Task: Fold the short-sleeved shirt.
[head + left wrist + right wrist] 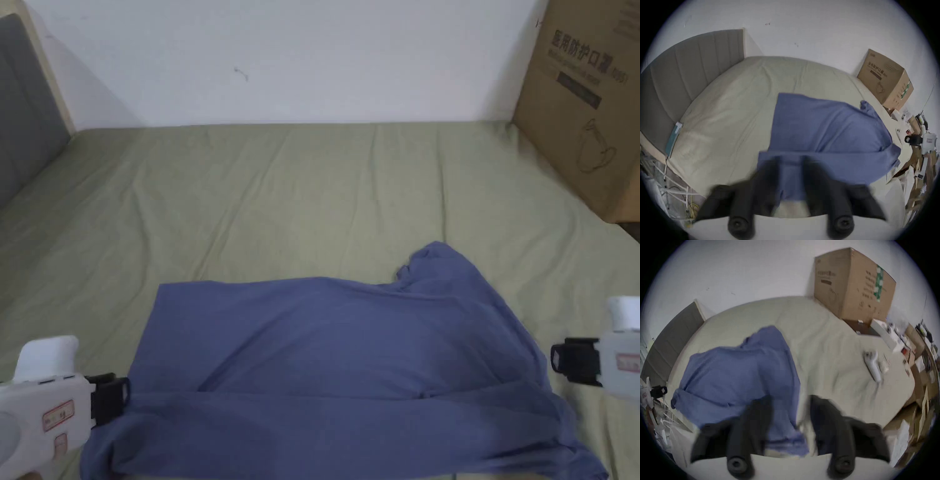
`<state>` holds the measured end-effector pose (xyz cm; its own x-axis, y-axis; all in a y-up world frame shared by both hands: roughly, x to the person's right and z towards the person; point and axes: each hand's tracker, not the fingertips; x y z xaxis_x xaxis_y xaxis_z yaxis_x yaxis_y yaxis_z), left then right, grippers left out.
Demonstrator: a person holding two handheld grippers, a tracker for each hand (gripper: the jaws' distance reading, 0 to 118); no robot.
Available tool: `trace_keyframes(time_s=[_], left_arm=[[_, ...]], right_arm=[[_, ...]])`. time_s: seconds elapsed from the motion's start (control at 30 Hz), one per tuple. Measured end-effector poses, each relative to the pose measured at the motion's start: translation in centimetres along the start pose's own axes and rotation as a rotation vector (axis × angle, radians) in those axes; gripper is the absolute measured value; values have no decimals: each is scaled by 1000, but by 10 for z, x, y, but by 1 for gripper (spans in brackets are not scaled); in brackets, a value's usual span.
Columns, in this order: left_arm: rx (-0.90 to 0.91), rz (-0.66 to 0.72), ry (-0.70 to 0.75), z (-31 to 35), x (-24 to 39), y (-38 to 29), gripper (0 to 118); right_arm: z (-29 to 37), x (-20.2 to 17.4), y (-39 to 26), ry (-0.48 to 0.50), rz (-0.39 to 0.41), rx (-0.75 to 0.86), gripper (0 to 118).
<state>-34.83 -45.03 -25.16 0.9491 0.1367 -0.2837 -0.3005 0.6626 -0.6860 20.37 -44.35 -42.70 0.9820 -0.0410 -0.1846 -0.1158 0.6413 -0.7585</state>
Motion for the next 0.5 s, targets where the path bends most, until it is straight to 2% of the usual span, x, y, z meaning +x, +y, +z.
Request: trace_keyframes(time_s=[0.03, 0.07, 0.13, 0.3, 0.33, 0.37, 0.4, 0.5], left_arm=[[1, -5, 15, -10, 6, 4, 0], [1, -4, 13, -20, 10, 6, 0], [-34, 7, -22, -36, 15, 10, 0], [-46, -16, -20, -65, 28, 31, 0], [-49, -23, -20, -70, 29, 36, 0], [-50, -28, -22, -76, 30, 41, 0], [-50, -29, -23, -81, 31, 45, 0], [-58, -27, -29, -97, 30, 58, 0]], right_arm=[[-9, -5, 8, 8, -1, 1, 2], [-20, -10, 13, -5, -9, -2, 0], [-43, -19, 28, 55, 2, -71, 0], [-96, -30, 64, 42, 14, -56, 0], [-111, -27, 79, 42, 17, -60, 28], [-129, -21, 94, 54, 23, -92, 67], [-142, -20, 103, 56, 23, -123, 87], [-178, -15, 129, 24, 11, -132, 85]])
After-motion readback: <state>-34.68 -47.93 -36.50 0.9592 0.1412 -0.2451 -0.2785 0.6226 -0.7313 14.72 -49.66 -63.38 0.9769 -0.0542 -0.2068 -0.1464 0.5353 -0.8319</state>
